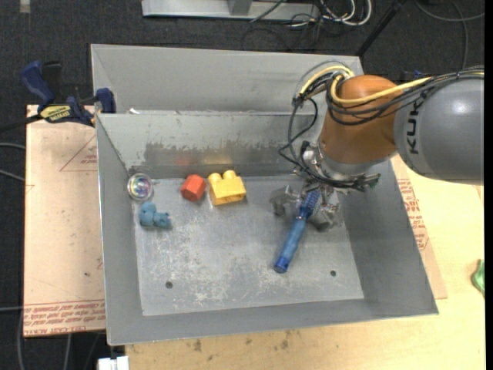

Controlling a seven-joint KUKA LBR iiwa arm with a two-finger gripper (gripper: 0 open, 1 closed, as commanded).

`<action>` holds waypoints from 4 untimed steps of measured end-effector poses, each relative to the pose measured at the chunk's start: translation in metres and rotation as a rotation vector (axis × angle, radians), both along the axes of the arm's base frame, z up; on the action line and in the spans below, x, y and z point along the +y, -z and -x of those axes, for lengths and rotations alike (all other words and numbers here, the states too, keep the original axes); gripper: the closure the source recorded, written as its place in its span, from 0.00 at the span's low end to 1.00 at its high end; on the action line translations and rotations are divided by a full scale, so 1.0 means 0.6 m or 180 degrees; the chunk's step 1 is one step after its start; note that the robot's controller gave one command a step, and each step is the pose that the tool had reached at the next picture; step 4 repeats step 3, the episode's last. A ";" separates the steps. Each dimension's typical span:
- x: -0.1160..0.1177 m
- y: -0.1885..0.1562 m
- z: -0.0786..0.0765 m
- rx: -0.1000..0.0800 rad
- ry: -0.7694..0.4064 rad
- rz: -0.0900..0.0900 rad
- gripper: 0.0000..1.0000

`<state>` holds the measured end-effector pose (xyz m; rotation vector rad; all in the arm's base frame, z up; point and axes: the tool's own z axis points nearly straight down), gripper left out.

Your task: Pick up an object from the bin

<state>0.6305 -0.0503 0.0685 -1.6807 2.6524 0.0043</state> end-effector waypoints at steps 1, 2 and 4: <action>0.002 0.000 -0.001 -0.0006 0.0015 -0.0010 0.00; 0.001 -0.001 -0.002 -0.0008 0.0016 -0.0010 1.00; 0.002 -0.040 -0.002 -0.0013 0.0025 0.0000 1.00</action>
Offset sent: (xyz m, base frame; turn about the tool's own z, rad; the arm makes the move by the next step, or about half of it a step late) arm 0.0000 0.0000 0.0000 0.0000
